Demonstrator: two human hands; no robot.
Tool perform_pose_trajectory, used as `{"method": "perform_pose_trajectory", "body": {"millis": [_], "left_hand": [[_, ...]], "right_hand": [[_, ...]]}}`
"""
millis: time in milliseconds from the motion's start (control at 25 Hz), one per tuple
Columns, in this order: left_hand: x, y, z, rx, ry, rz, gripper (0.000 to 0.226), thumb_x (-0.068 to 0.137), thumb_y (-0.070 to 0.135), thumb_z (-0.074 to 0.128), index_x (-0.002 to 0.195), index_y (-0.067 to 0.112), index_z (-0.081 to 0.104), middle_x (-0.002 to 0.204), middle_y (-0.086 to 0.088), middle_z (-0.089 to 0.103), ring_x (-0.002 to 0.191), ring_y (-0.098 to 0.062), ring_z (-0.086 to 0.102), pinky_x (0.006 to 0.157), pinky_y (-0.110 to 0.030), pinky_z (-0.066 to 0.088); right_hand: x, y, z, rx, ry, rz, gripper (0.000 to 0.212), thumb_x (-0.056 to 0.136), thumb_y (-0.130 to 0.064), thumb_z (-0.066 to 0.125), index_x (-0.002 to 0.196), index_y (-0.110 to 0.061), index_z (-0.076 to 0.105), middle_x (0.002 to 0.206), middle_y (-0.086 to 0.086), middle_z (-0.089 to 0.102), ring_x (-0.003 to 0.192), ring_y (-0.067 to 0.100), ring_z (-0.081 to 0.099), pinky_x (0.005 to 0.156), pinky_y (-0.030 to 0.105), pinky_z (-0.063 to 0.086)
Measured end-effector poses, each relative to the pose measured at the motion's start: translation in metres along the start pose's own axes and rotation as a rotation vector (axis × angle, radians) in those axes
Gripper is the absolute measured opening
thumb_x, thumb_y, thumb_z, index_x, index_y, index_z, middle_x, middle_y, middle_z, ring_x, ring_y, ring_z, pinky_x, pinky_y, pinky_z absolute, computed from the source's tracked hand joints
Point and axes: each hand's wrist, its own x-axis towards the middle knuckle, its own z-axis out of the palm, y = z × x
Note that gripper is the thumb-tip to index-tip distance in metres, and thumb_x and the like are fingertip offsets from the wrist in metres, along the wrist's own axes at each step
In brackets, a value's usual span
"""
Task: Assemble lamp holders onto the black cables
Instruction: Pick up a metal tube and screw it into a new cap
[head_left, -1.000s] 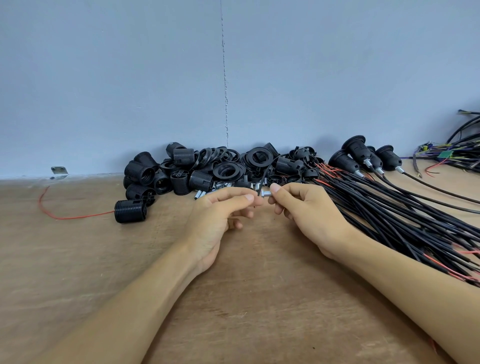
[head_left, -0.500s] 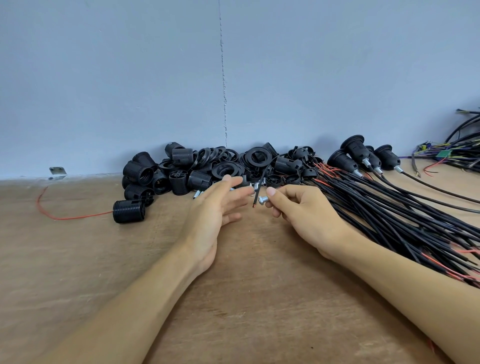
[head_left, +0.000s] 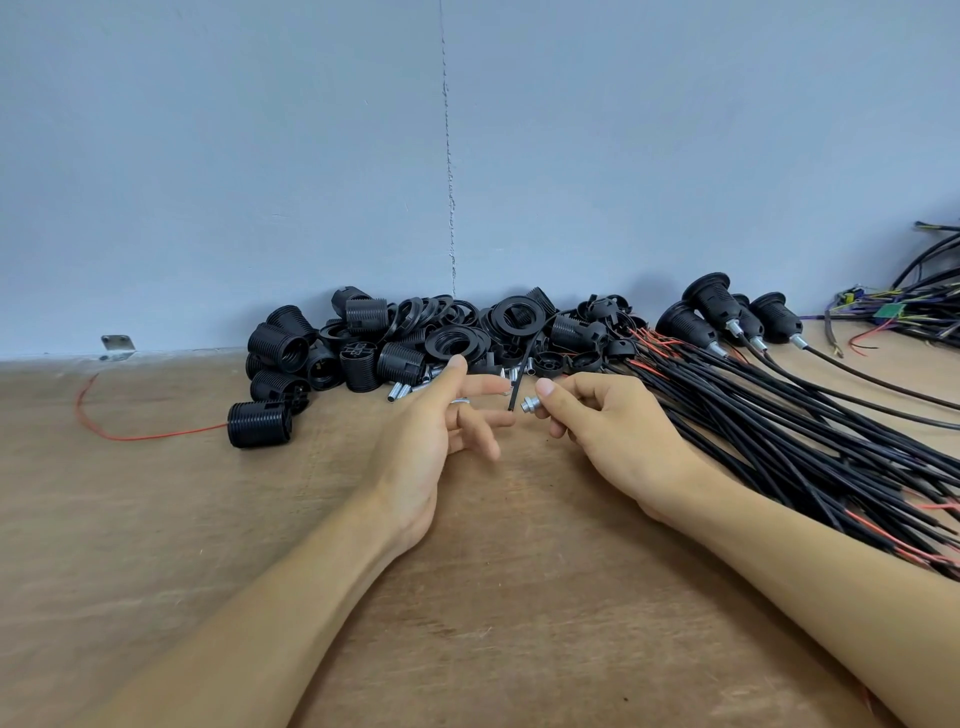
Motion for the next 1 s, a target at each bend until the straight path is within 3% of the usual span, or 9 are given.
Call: {"method": "perform_pose_trajectory", "body": {"millis": [120, 200, 320, 400, 560, 760, 880, 1000], "left_hand": [[0.000, 0.000, -0.002, -0.013, 0.025, -0.005, 0.050, 0.108, 0.045, 0.035, 0.108, 0.014, 0.074, 0.061, -0.008, 0.067, 0.094, -0.017, 0.076, 0.082, -0.031, 0.048], [0.001, 0.000, -0.002, -0.020, 0.012, -0.009, 0.047, 0.107, 0.046, 0.036, 0.113, 0.016, 0.071, 0.084, -0.007, 0.078, 0.098, -0.015, 0.074, 0.086, -0.034, 0.050], [0.001, 0.000, -0.002, -0.006, -0.009, -0.008, 0.044, 0.105, 0.049, 0.036, 0.122, 0.023, 0.067, 0.111, 0.002, 0.078, 0.112, -0.012, 0.070, 0.096, -0.036, 0.050], [0.000, 0.000, -0.001, 0.009, -0.027, -0.014, 0.046, 0.107, 0.049, 0.034, 0.121, 0.023, 0.068, 0.103, -0.003, 0.079, 0.113, -0.013, 0.070, 0.097, -0.036, 0.049], [-0.001, 0.000, 0.000, 0.004, 0.005, -0.015, 0.050, 0.107, 0.046, 0.035, 0.107, 0.015, 0.075, 0.072, -0.012, 0.073, 0.093, -0.016, 0.075, 0.085, -0.033, 0.051], [0.000, -0.001, 0.001, -0.005, 0.087, -0.021, 0.026, 0.104, 0.026, 0.053, 0.100, 0.011, 0.074, 0.073, -0.006, 0.073, 0.079, -0.011, 0.072, 0.080, -0.033, 0.054], [0.000, -0.004, 0.002, 0.064, 0.109, -0.022, 0.019, 0.102, 0.013, 0.056, 0.097, 0.011, 0.075, 0.070, -0.002, 0.073, 0.075, -0.008, 0.072, 0.077, -0.030, 0.054], [0.001, -0.005, 0.003, 0.137, 0.111, -0.020, 0.019, 0.101, 0.011, 0.057, 0.095, 0.013, 0.075, 0.069, -0.001, 0.074, 0.073, -0.006, 0.071, 0.075, -0.026, 0.055]], "right_hand": [[0.000, 0.000, 0.000, -0.004, 0.003, -0.002, 0.034, 0.098, -0.043, 0.059, 0.078, -0.020, 0.074, 0.062, -0.011, 0.066, 0.046, -0.002, 0.044, 0.048, 0.009, 0.031], [0.000, 0.000, 0.000, -0.011, 0.006, -0.008, 0.035, 0.098, -0.043, 0.059, 0.078, -0.018, 0.074, 0.062, -0.010, 0.066, 0.046, -0.002, 0.044, 0.048, 0.009, 0.031], [0.000, 0.000, 0.000, -0.028, 0.001, -0.015, 0.034, 0.098, -0.043, 0.059, 0.078, -0.019, 0.074, 0.062, -0.010, 0.067, 0.047, -0.003, 0.046, 0.051, 0.009, 0.034], [0.000, 0.000, 0.000, -0.031, -0.002, -0.024, 0.033, 0.098, -0.043, 0.059, 0.077, -0.021, 0.074, 0.063, -0.010, 0.067, 0.049, -0.003, 0.047, 0.052, 0.010, 0.035], [-0.001, 0.000, 0.000, -0.045, 0.004, -0.031, 0.033, 0.098, -0.043, 0.060, 0.075, -0.022, 0.073, 0.062, -0.012, 0.067, 0.051, -0.004, 0.049, 0.054, 0.010, 0.036], [0.001, 0.001, -0.001, -0.047, 0.038, -0.031, 0.025, 0.096, -0.037, 0.064, 0.076, -0.023, 0.072, 0.068, -0.012, 0.071, 0.053, -0.007, 0.053, 0.055, 0.007, 0.036], [0.006, 0.003, -0.007, -0.078, 0.074, -0.006, 0.011, 0.093, -0.028, 0.067, 0.088, -0.026, 0.076, 0.077, -0.012, 0.075, 0.068, -0.010, 0.062, 0.063, 0.003, 0.038], [0.010, 0.004, -0.013, -0.189, 0.007, -0.024, 0.010, 0.092, -0.025, 0.068, 0.088, -0.028, 0.077, 0.083, -0.015, 0.075, 0.079, -0.005, 0.064, 0.069, 0.006, 0.041]]}}
